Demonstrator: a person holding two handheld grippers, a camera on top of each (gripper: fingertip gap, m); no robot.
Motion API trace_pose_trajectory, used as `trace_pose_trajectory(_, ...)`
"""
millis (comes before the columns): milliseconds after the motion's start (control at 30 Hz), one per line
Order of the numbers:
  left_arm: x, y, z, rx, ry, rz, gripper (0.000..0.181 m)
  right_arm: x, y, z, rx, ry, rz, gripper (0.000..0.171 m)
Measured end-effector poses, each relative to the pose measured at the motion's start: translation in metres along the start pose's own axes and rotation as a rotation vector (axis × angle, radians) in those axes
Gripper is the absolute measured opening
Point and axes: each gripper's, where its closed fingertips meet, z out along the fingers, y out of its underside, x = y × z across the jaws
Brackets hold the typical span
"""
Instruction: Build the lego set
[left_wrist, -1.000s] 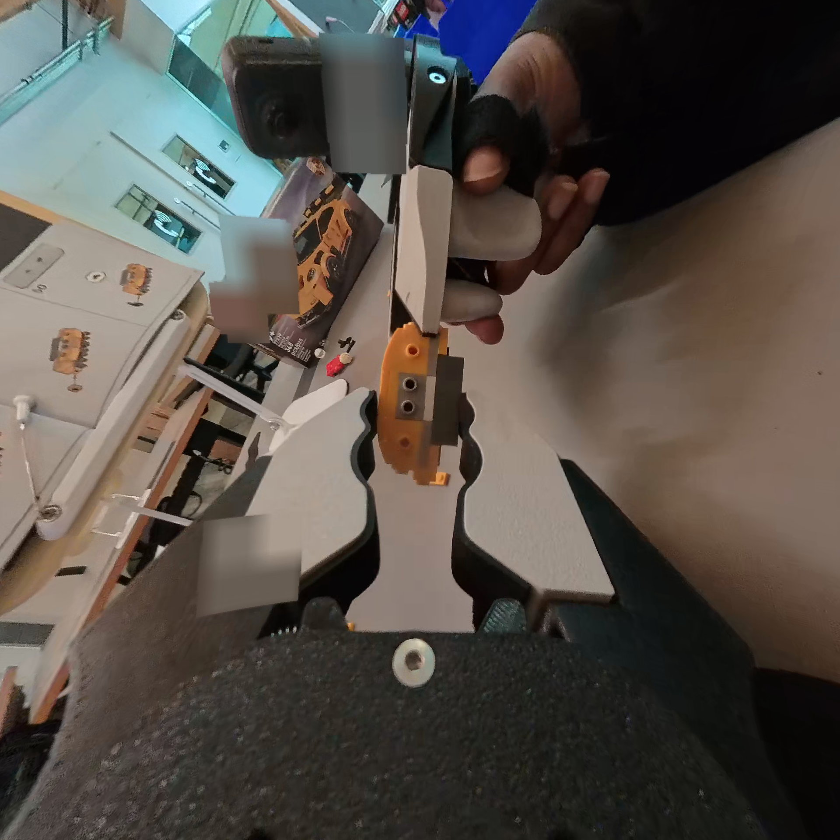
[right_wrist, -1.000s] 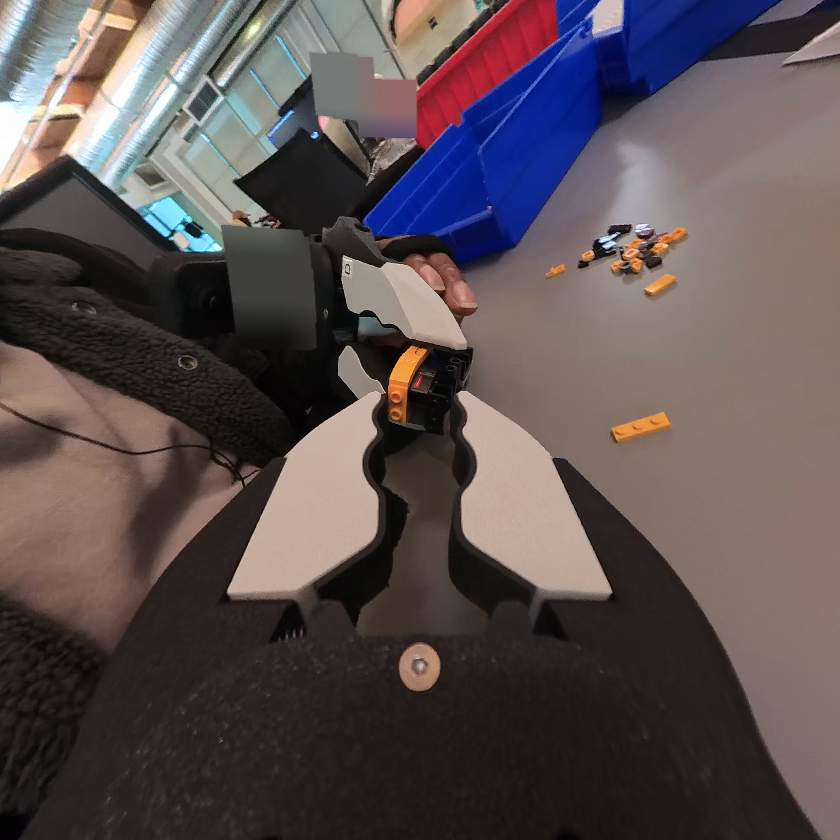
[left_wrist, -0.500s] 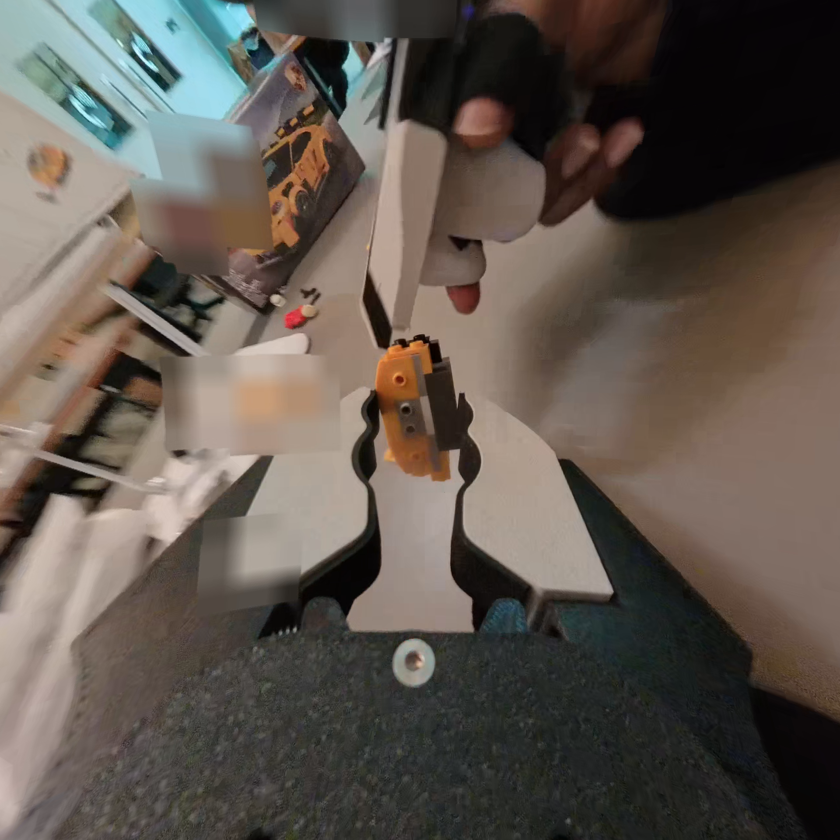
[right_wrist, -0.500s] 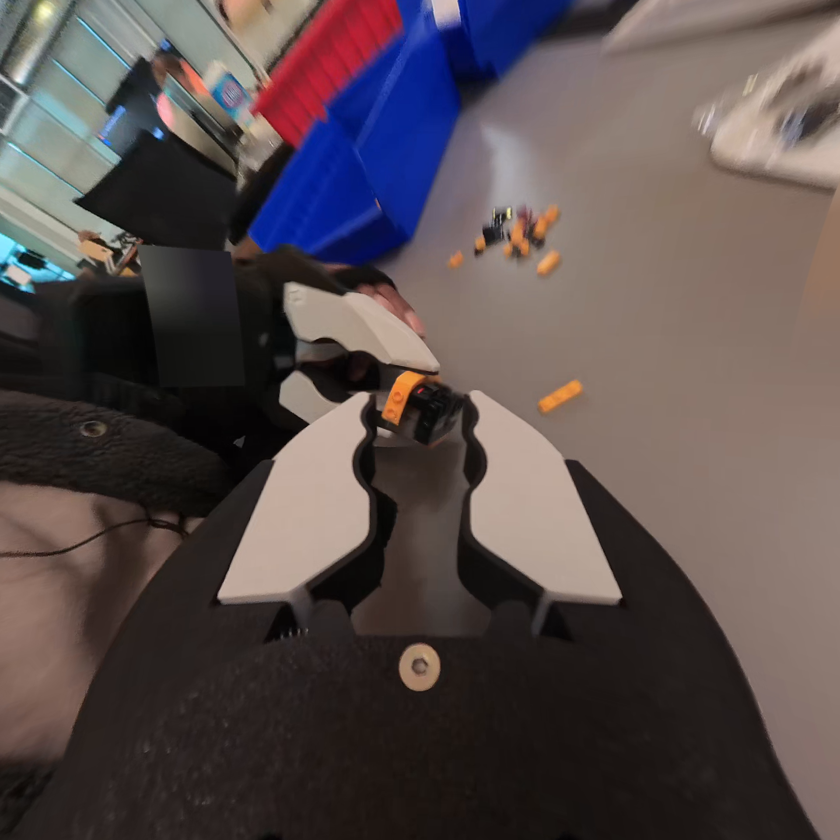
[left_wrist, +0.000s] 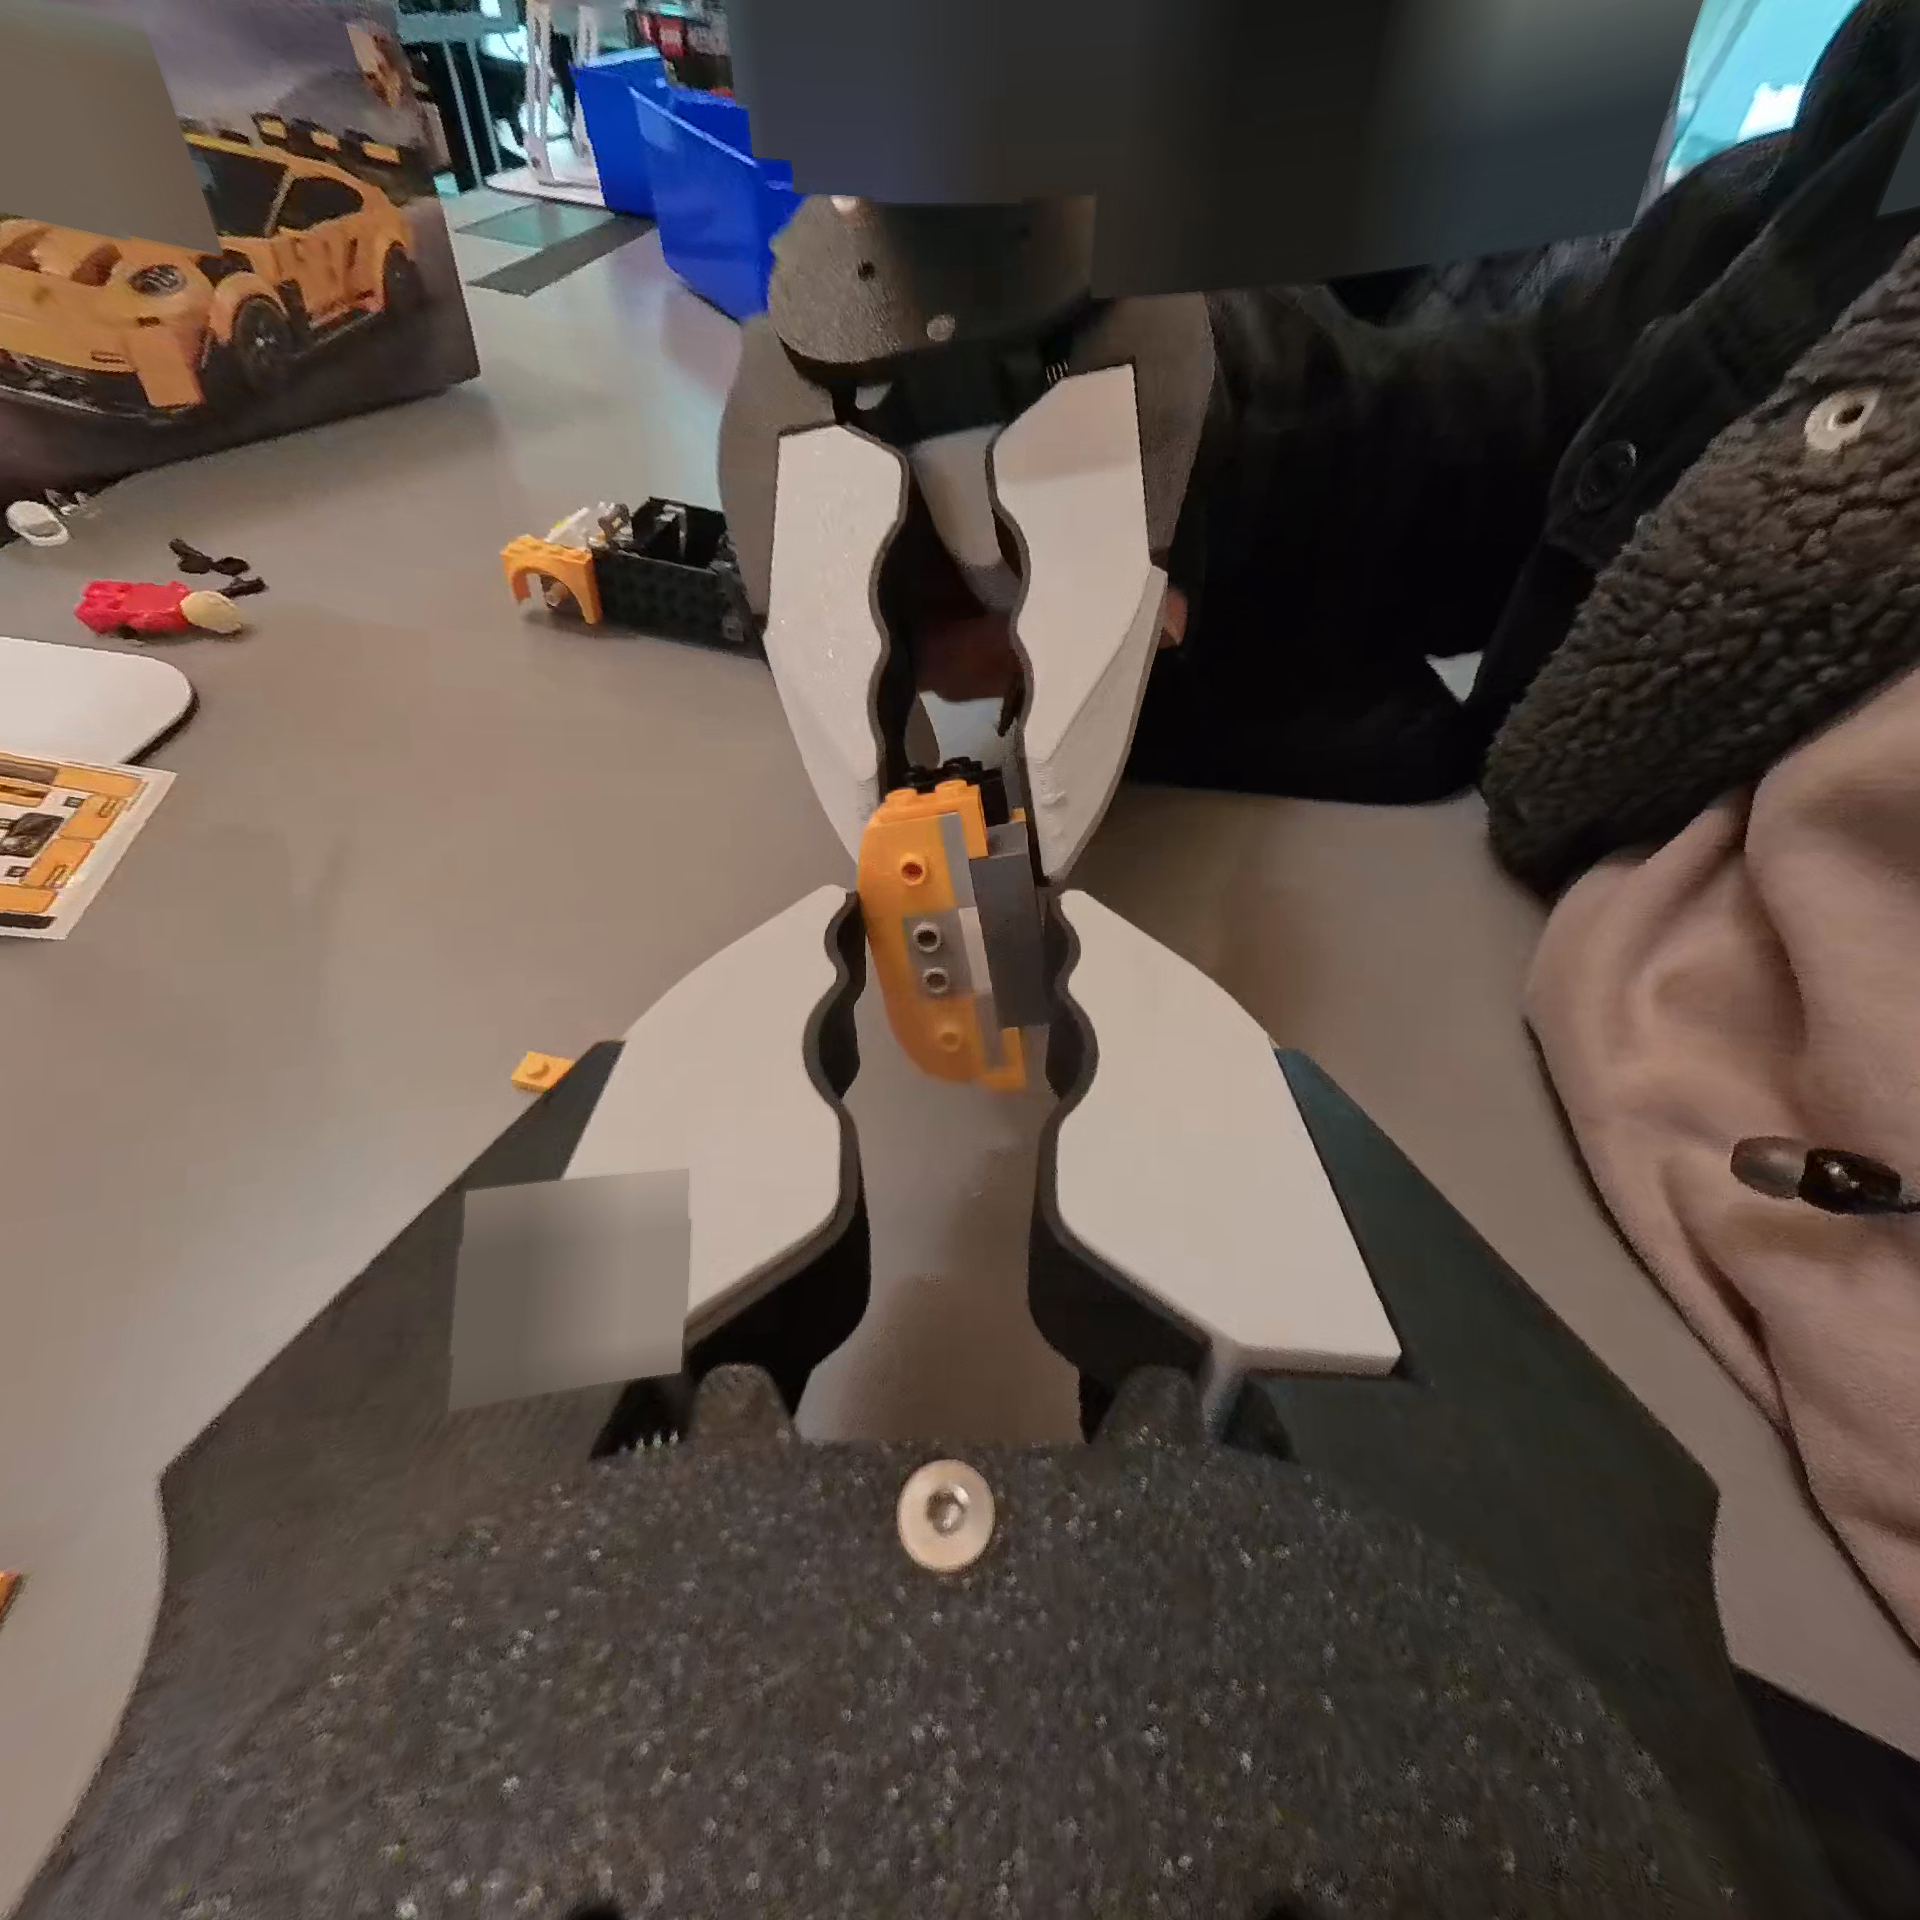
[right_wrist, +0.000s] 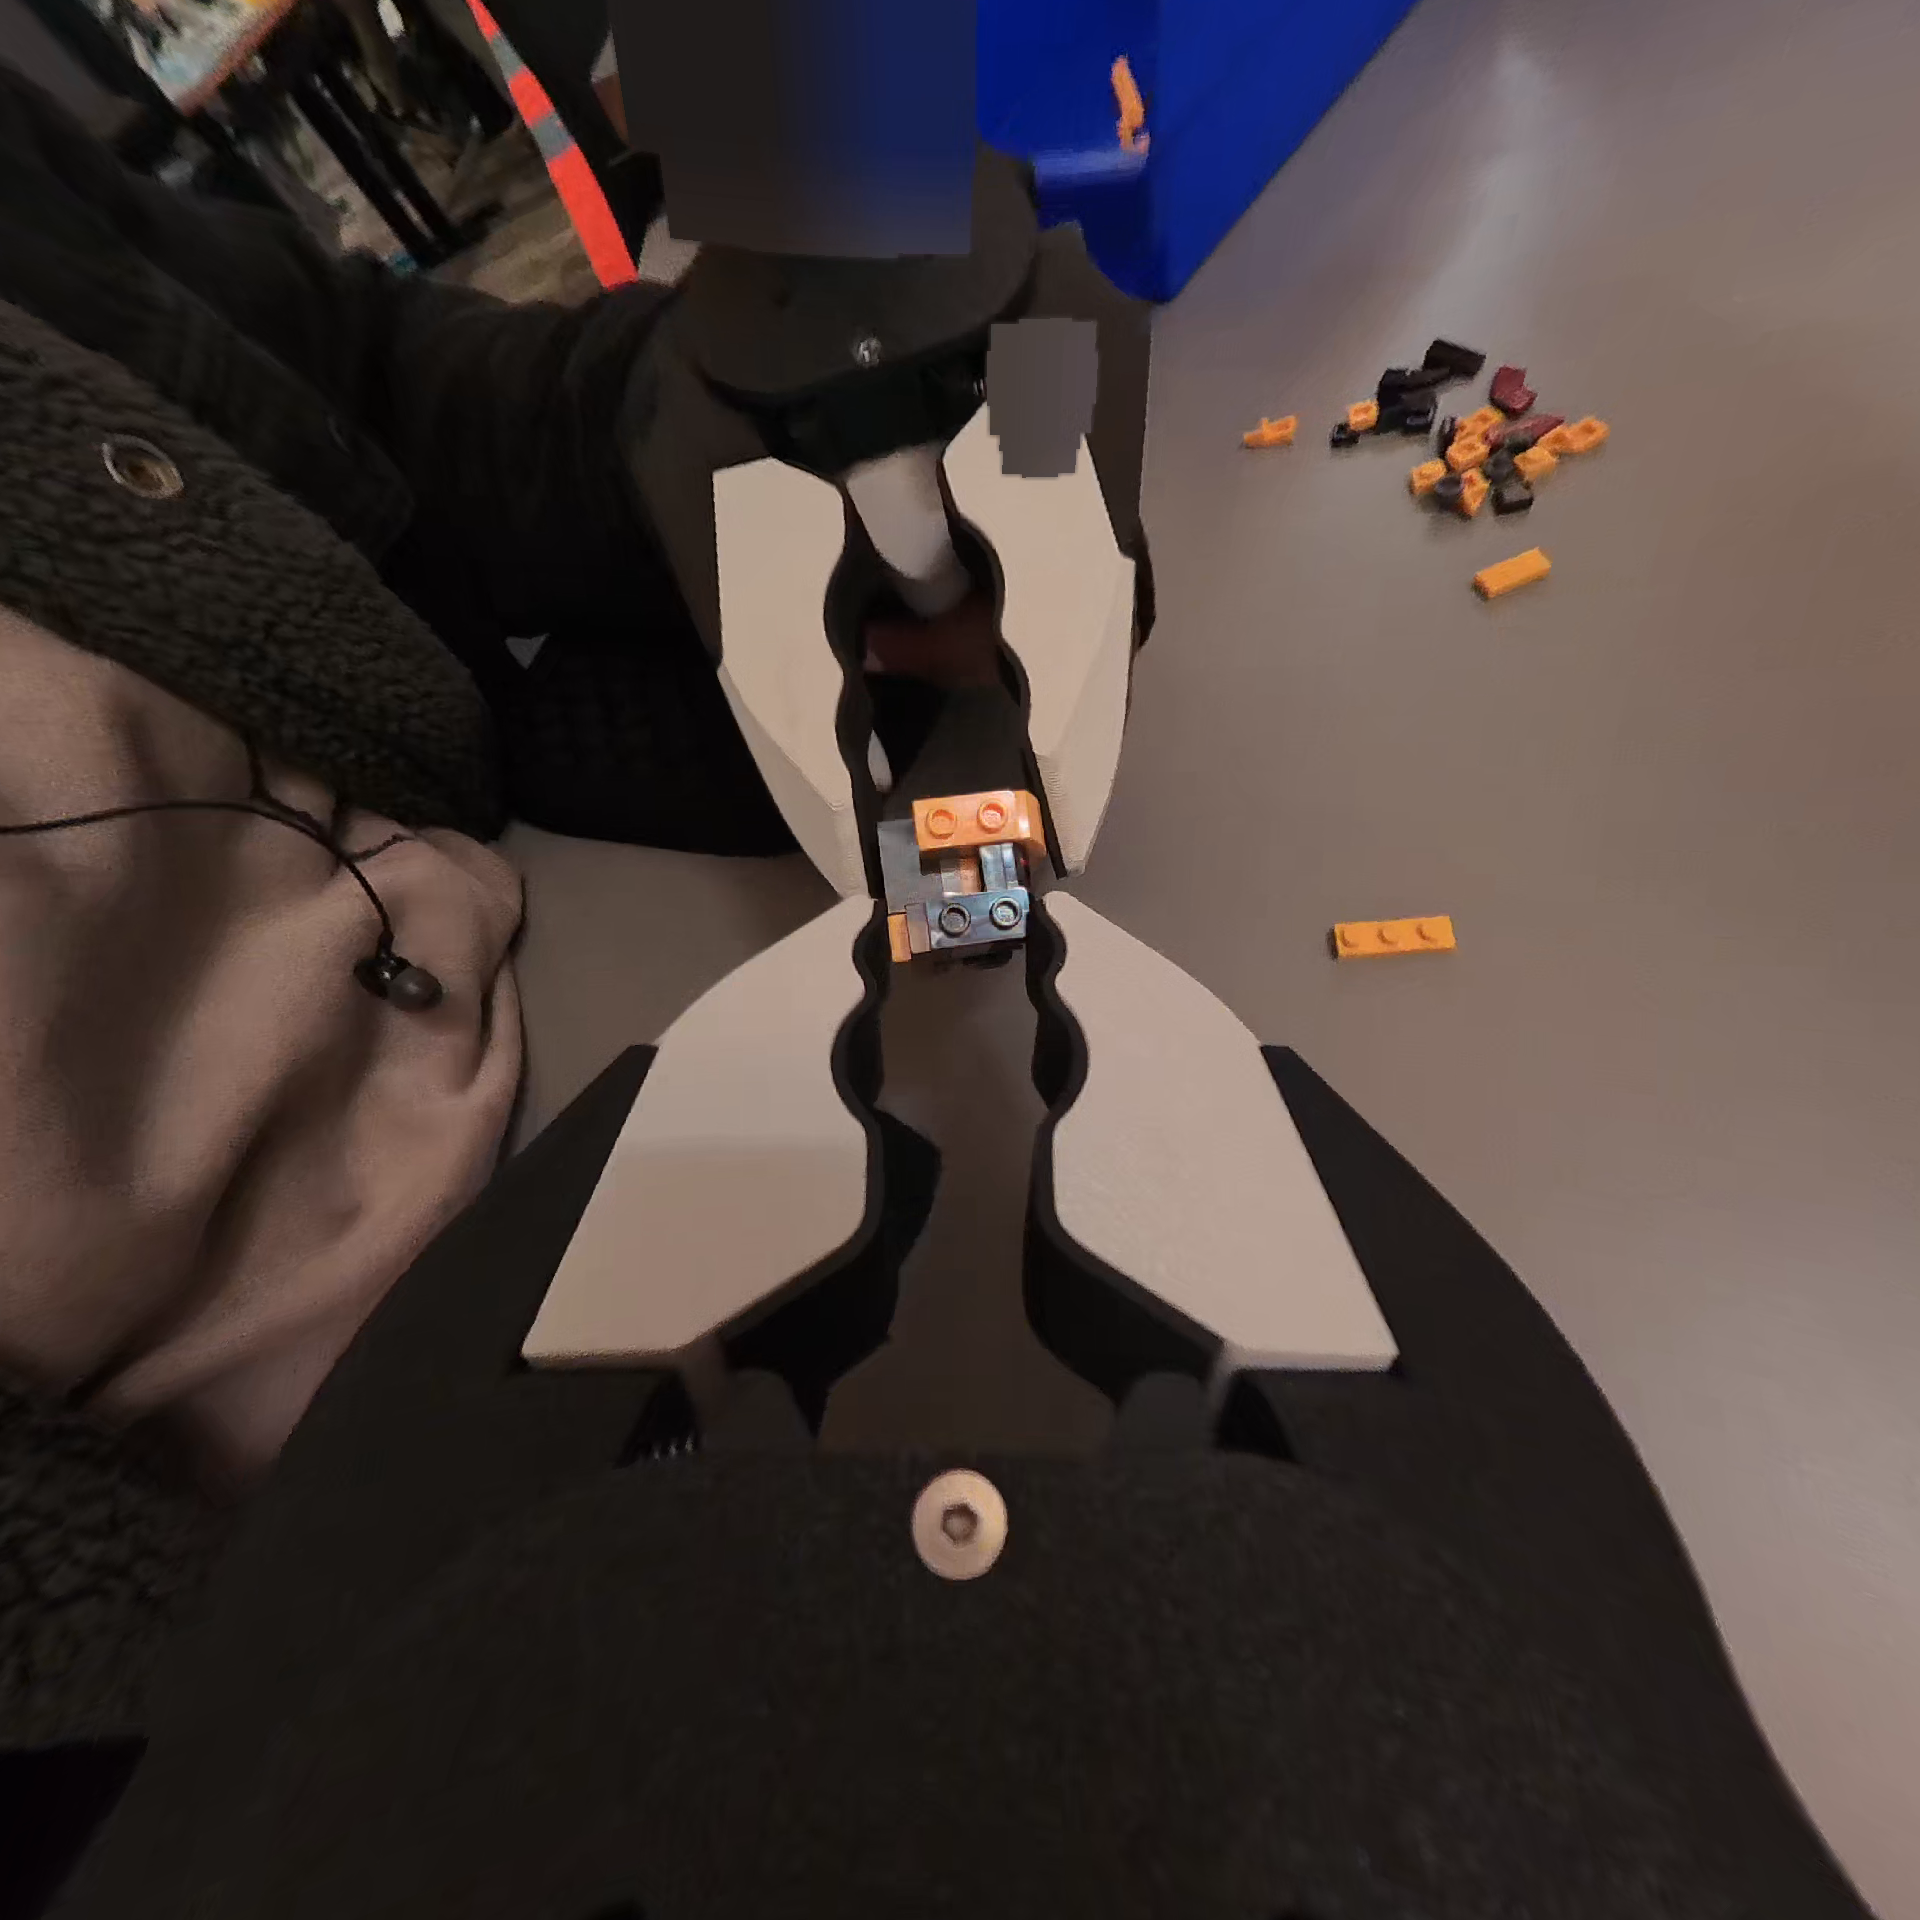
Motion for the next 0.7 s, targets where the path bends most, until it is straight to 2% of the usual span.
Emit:
trace_pose_trajectory(133,0.000,0.013,0.003,-0.089,-0.012,0.039,0.042,0.005,0.015,0.004,-0.188,0.047,-0.050,0.025)
trace_pose_trajectory(233,0.000,0.021,0.003,-0.145,-0.028,0.075,0.032,0.005,0.018,0.013,-0.263,0.056,-0.087,0.024)
trace_pose_trajectory(300,-0.003,0.029,0.004,-0.202,-0.044,0.086,0.032,0.008,0.023,0.017,-0.305,0.080,-0.121,0.025)
trace_pose_trajectory(467,-0.003,0.035,0.005,-0.247,-0.049,0.124,0.032,0.010,0.013,0.008,-0.257,0.053,-0.113,0.032)
trace_pose_trajectory(600,-0.003,0.034,0.005,-0.244,-0.049,0.125,0.032,0.052,0.001,-0.009,-0.254,0.211,-0.088,0.029)
trace_pose_trajectory(700,-0.002,0.034,0.005,-0.245,-0.040,0.134,0.034,0.075,0.004,0.002,-0.284,0.264,-0.052,0.029)
